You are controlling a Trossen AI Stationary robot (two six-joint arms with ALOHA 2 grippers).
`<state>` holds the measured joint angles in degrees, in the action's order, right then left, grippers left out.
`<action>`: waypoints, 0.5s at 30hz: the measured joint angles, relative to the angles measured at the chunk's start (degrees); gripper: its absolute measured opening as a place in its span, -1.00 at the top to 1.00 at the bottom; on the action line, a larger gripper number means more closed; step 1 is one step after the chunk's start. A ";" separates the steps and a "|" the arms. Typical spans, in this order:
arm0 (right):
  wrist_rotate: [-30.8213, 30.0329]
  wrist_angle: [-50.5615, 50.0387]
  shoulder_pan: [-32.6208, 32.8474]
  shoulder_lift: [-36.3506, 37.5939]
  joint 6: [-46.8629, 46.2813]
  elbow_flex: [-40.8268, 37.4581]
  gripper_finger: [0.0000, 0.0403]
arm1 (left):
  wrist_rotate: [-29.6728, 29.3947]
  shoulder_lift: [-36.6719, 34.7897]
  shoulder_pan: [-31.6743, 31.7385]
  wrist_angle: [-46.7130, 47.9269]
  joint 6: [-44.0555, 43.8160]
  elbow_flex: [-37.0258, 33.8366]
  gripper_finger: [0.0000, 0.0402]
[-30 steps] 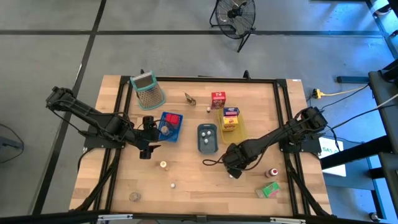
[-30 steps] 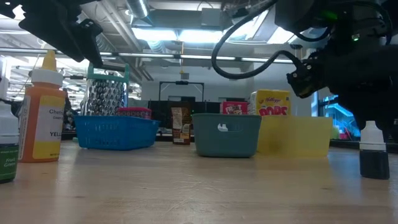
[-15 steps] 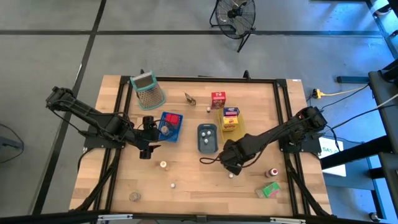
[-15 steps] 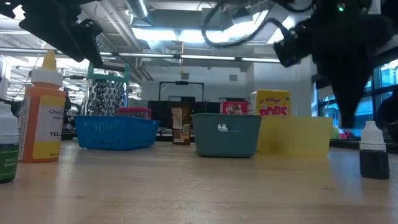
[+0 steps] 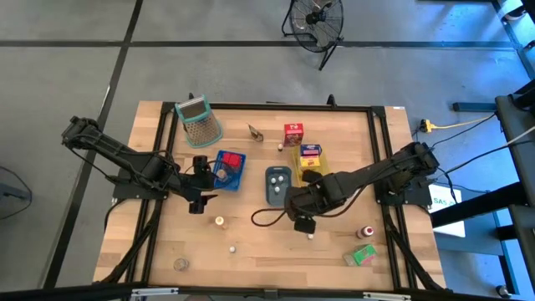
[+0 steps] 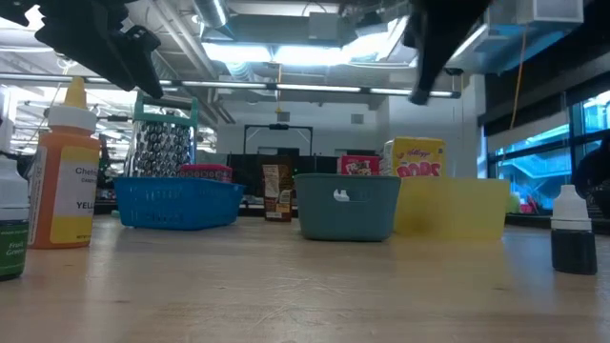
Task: Pick & Place Kitchen Items
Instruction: Put the small black food coloring into the green bin
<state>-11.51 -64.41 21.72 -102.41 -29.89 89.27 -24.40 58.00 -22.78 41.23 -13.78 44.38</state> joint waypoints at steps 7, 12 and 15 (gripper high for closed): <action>-0.48 2.88 -3.84 0.00 8.13 0.33 0.62 | 0.00 0.00 0.00 0.00 0.00 0.02 -0.39; -0.48 4.64 -7.59 0.00 9.76 0.31 0.62 | -0.01 0.01 0.00 -0.47 0.00 0.00 -0.39; -0.27 6.83 -9.23 -0.62 13.14 0.33 0.62 | -0.02 0.00 0.02 -0.50 0.00 0.00 -0.39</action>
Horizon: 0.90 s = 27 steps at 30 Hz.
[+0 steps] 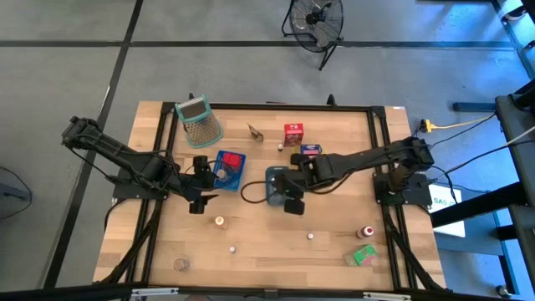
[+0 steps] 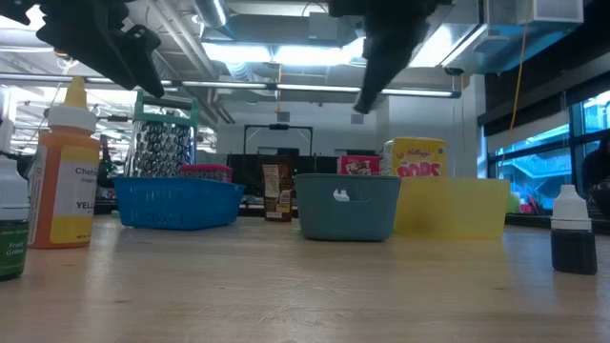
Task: Pick & Place Kitchen Items
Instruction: Put the small black food coloring into the green bin
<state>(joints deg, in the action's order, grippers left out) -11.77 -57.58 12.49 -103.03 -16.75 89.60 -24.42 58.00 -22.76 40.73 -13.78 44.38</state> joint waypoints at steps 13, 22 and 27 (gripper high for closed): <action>5.04 0.64 -3.65 -7.15 5.15 -0.02 0.62 | -0.01 0.00 -0.01 -0.43 -0.42 0.02 -0.39; 8.68 0.51 -5.84 -12.09 5.27 -0.04 0.63 | 0.00 0.02 -0.02 -0.46 -0.17 0.02 -0.39; 9.03 1.27 -6.55 -12.58 5.46 -0.07 0.63 | -0.02 0.00 -0.02 -0.48 0.00 0.02 -0.39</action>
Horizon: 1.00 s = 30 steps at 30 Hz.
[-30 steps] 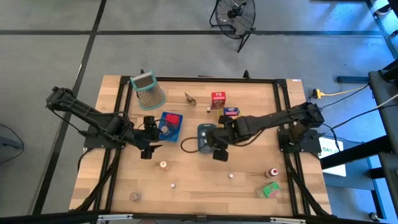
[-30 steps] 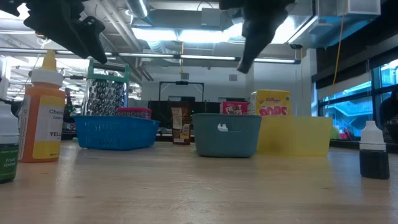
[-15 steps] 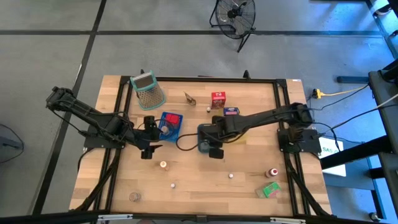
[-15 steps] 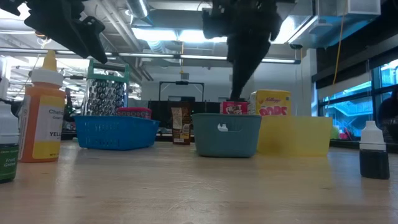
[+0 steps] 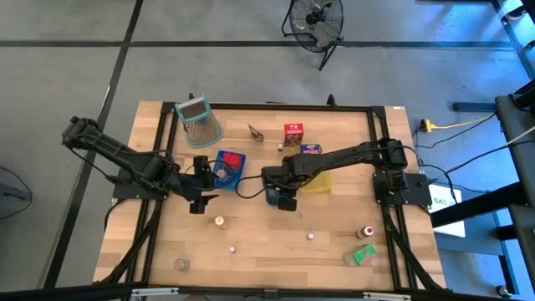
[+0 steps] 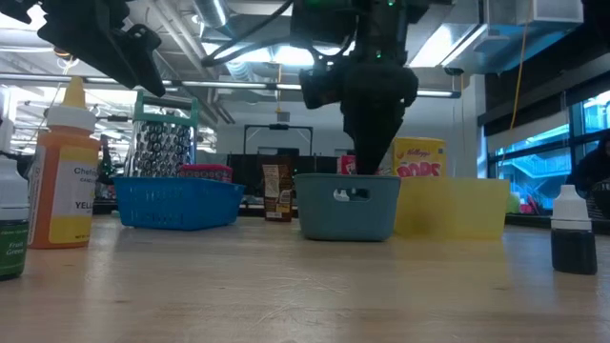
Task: Pick & Place Kitchen Items
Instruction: Put the small black food coloring into the green bin
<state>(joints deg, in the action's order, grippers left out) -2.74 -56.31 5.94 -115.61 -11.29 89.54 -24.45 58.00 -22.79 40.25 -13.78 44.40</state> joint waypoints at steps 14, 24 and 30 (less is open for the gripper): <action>1.77 1.89 -0.95 -0.14 -0.22 0.00 0.63 | 0.02 0.00 0.00 0.00 0.00 0.00 -0.39; 1.90 1.68 -1.12 -1.48 -1.18 -0.04 0.63 | 0.02 0.02 0.00 0.02 0.00 0.00 -0.39; 2.95 1.68 -1.46 -3.52 -1.30 -0.04 0.63 | 0.02 0.02 0.01 0.00 0.00 0.00 -0.39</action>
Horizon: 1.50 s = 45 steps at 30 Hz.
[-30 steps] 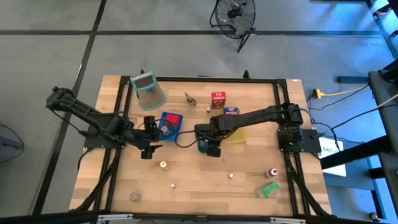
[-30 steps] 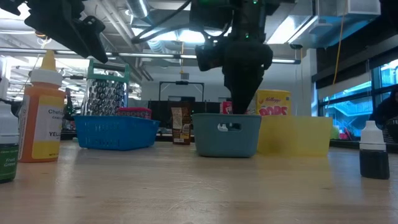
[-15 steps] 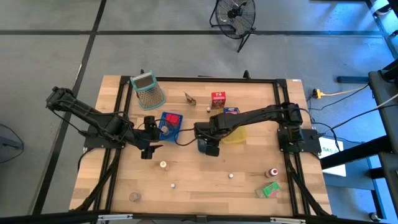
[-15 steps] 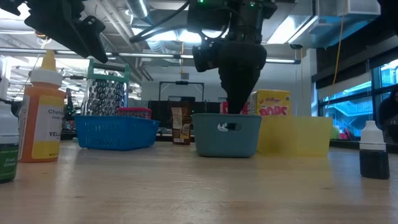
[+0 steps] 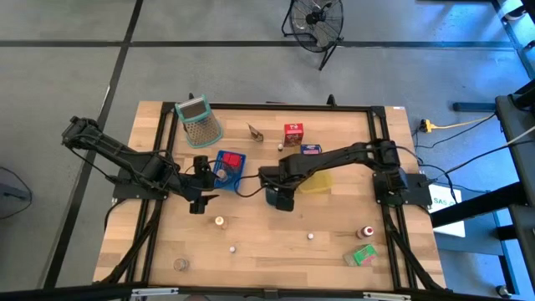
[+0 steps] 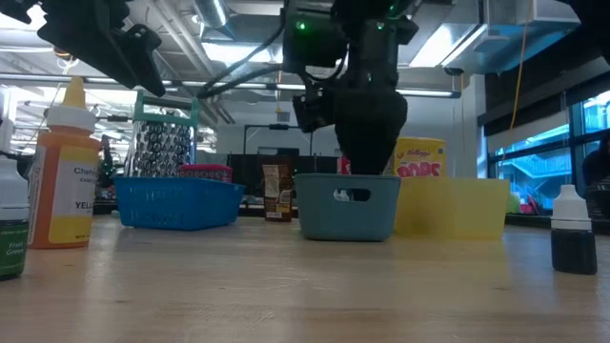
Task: Pick & Place Kitchen Items
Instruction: Put the small black food coloring into the green bin
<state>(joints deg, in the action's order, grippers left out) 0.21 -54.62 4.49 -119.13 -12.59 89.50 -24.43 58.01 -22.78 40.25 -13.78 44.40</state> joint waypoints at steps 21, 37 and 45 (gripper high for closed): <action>0.48 -0.53 -2.25 -0.51 -1.95 0.04 0.62 | 0.00 -0.01 -0.01 0.00 -0.37 0.00 -0.39; 0.46 -0.05 -2.27 -0.51 -1.97 0.04 0.59 | 0.00 0.01 -0.01 0.00 -0.42 0.00 -0.39; 0.43 0.09 -2.27 -0.51 -1.97 0.04 0.53 | 0.00 0.01 -0.01 0.00 -0.42 0.00 -0.39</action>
<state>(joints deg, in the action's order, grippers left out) 0.64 -54.53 2.22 -119.63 -14.57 89.54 -24.43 58.02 -22.79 40.25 -14.20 44.40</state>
